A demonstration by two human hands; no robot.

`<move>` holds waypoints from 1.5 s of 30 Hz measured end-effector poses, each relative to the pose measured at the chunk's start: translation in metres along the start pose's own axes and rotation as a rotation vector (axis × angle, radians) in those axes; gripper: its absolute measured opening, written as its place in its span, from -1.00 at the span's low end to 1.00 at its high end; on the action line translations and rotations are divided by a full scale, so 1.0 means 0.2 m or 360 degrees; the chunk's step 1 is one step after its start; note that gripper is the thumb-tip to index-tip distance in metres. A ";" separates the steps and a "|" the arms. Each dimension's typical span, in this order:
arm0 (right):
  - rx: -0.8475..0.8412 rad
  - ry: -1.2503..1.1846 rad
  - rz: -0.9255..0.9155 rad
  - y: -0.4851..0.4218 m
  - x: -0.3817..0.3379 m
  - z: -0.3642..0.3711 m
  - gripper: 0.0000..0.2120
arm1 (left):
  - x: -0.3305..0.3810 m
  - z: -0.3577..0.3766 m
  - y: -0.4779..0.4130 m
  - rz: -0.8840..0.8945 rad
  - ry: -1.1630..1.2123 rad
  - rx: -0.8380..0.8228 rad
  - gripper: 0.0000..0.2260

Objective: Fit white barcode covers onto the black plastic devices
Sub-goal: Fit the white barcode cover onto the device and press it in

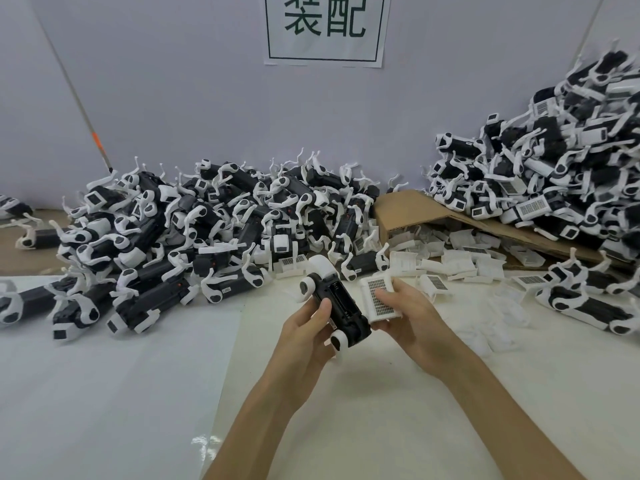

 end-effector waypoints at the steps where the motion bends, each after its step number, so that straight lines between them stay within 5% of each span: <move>1: -0.0017 0.0056 -0.0026 0.00 0.00 0.00 -0.67 | 0.00 0.00 0.00 -0.0003 -0.0001 -0.0008 -0.64; 12: 0.0032 0.0424 -0.0105 -0.01 0.01 -0.01 -0.66 | 0.01 0.04 0.02 0.0013 -0.0090 -0.0103 -0.72; 33: 0.0212 0.0555 -0.0175 0.00 0.02 0.01 -0.64 | 0.00 0.07 0.02 0.0058 -0.0066 -0.0113 -0.73; 45: 0.0313 0.0681 -0.0145 0.01 0.02 0.00 -0.79 | 0.00 0.09 0.02 0.0091 -0.0322 -0.0094 -0.69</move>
Point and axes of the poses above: each hand's wrist, its own y-axis away from the middle knuckle, its own z-axis out of the palm, x = y × z, the point moved 8 cm from there along -y, towards the middle knuckle, and after that the axes turned 1 degree about z, right-handed, at the moved point
